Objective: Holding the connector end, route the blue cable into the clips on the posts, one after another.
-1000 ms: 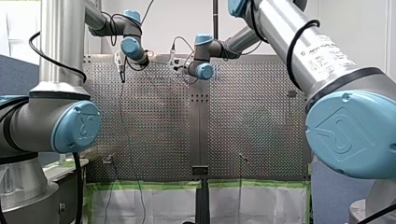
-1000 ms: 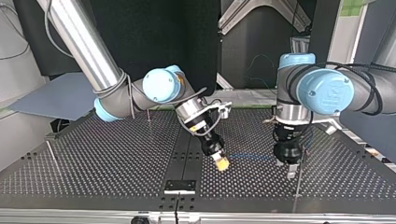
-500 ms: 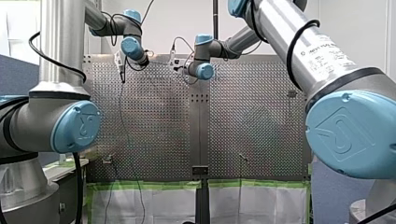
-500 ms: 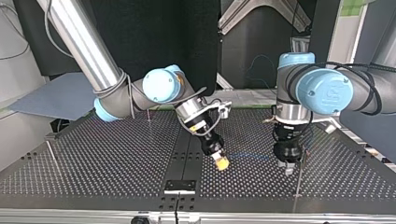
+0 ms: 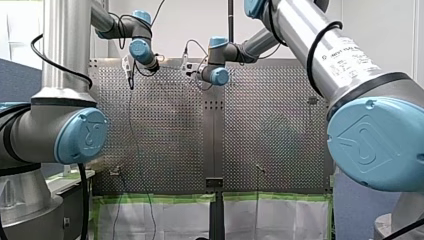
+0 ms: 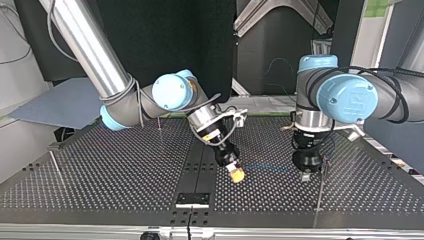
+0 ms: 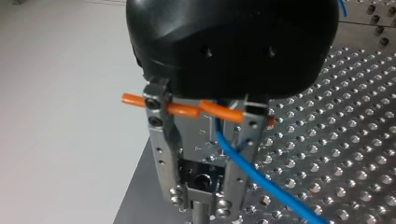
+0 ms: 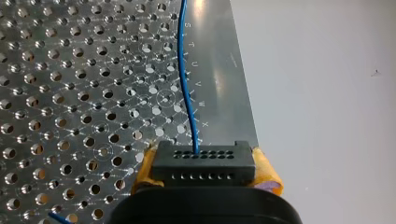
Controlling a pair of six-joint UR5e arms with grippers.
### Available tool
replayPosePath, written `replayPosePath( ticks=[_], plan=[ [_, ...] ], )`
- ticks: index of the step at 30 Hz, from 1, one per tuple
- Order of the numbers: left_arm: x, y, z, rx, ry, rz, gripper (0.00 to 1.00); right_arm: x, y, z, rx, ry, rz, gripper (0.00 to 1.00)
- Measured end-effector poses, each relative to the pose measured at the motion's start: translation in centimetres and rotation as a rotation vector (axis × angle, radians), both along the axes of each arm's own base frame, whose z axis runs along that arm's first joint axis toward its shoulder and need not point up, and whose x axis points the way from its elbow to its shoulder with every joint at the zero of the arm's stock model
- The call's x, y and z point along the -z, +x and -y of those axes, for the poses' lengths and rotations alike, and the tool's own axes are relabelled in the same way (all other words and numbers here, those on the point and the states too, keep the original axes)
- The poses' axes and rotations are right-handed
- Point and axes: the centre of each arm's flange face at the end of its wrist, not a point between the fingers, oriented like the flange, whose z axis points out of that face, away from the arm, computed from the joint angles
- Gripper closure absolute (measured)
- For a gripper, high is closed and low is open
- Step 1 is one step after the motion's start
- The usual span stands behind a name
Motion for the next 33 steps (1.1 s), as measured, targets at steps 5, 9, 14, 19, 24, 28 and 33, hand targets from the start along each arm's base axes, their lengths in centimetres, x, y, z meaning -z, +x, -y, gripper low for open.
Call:
replayPosePath(
  ticks=[5, 9, 14, 19, 24, 28, 33],
  plan=[
    [0.2, -0.2, 0.0, -0.005, 0.002, -0.014, 1.0, 0.1, -0.1, 0.0, 0.001, 0.004, -0.007, 1.0],
    [0.5, -0.3, 0.2, -0.009, 0.005, -0.031, 1.0, 0.4, -0.3, 0.1, 0.005, 0.016, -0.022, 1.0],
    [2.5, 0.0, 1.0, -0.01, 0.03, -0.094, 1.0, 1.3, -0.9, 0.4, 0.015, 0.043, -0.055, 1.0],
    [3.8, 0.0, 2.2, -0.01, 0.043, -0.13, 1.0, 3.1, -1.9, 1.1, 0.035, 0.067, -0.092, 1.0],
    [5.0, -0.1, 3.6, 0.009, 0.054, -0.154, 1.0, 5.7, -3.1, 1.6, 0.059, 0.099, -0.131, 1.0],
    [6.9, 0.0, 5.4, 0.021, 0.069, -0.188, 1.0, 7.6, -4.0, 1.7, 0.083, 0.123, -0.161, 1.0],
    [8.8, -0.3, 7.6, 0.04, 0.085, -0.218, 1.0, 9.5, -5.1, 2.1, 0.111, 0.147, -0.19, 1.0]
  ],
)
